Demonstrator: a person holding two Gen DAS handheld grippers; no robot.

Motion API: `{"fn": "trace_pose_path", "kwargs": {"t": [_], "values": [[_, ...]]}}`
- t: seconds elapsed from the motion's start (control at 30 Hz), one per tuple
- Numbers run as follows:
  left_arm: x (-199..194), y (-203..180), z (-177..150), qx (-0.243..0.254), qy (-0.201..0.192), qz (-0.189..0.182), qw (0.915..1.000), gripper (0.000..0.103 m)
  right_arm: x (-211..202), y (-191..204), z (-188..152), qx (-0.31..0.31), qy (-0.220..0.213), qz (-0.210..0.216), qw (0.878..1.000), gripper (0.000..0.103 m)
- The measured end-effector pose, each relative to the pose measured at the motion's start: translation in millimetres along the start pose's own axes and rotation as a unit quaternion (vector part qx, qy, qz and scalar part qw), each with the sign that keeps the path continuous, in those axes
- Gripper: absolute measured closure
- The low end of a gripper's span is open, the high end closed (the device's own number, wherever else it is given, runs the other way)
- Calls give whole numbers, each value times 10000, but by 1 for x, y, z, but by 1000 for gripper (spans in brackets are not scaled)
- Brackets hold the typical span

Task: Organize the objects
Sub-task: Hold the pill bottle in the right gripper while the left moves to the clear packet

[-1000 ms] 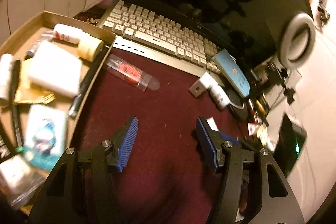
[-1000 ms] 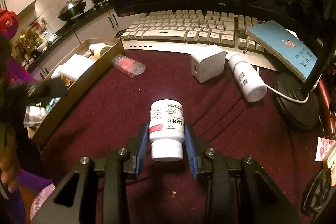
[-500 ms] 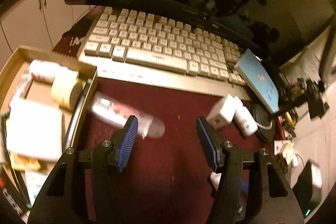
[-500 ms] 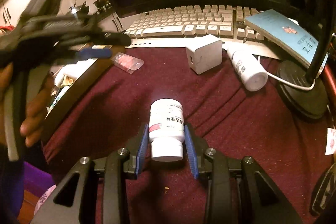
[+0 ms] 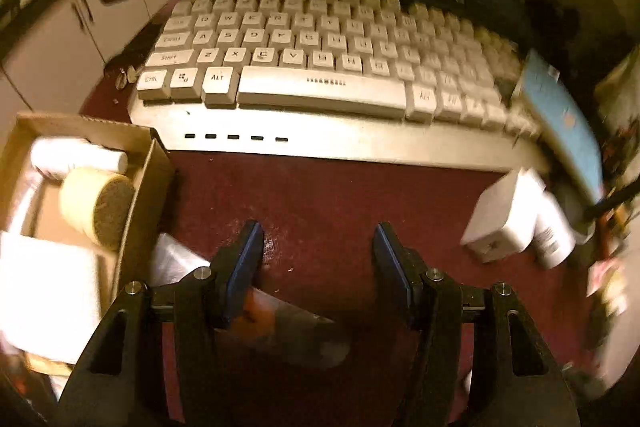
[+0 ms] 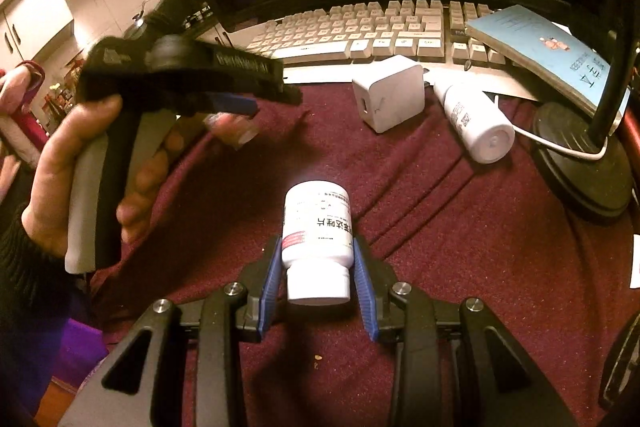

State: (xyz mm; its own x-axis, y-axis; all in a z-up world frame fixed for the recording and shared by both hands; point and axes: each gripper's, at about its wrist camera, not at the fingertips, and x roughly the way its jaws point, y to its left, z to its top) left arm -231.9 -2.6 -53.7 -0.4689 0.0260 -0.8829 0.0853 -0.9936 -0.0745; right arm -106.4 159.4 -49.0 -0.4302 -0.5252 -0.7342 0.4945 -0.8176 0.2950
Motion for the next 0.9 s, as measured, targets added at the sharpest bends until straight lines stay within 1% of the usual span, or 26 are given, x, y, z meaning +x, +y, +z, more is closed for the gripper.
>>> {"fn": "trace_pose_path", "kwargs": {"t": [0.03,0.13,0.2,0.23,0.27,0.37,0.47,0.5,0.53,0.63,0.7,0.73,0.77,0.8,0.83,0.9], "values": [[-1,-2,-3,108,-17,37,9999,45,0,0,0,1,-2,2,10000,69],[-7,-2,-16,297,-25,-33,9996,45,1,-3,1,64,-9,60,10000,69],[-12,0,-24,257,21,-177,9995,45,1,-4,1,72,-14,43,10000,69],[-18,4,-30,169,21,-356,9992,45,2,-3,0,69,-14,37,10000,69],[-22,7,-34,103,-3,-454,9989,45,2,-3,0,65,-13,32,10000,69],[-38,14,-42,109,-214,-698,9973,45,3,-1,0,29,-10,-18,10000,69],[-48,18,-37,26,-406,-852,9955,45,4,0,0,15,-11,-39,10000,69],[-48,20,-32,-12,-400,-824,9958,45,4,0,0,30,-14,-27,10000,69],[-47,21,-28,-43,-381,-681,9969,45,4,0,-1,48,-19,-18,10000,69],[-46,16,-14,23,-440,-525,9977,45,4,1,-1,35,-20,-36,10000,69],[-38,15,-5,41,-246,-289,9993,45,4,2,-2,19,-19,-54,10000,69],[-35,17,-5,13,-120,-245,9996,45,4,2,-2,18,-19,-55,10000,69],[-34,20,-8,-21,-31,-192,9998,45,4,2,-2,23,-20,-55,10000,69],[-33,23,-12,-103,70,-58,9999,45,4,1,-2,29,-23,-58,10000,69],[-35,24,-20,-174,46,78,9998,45,4,1,-2,33,-26,-60,10000,69],[-50,25,-39,-230,-178,461,9985,45,3,0,-3,58,-33,-38,10000,69]]}}
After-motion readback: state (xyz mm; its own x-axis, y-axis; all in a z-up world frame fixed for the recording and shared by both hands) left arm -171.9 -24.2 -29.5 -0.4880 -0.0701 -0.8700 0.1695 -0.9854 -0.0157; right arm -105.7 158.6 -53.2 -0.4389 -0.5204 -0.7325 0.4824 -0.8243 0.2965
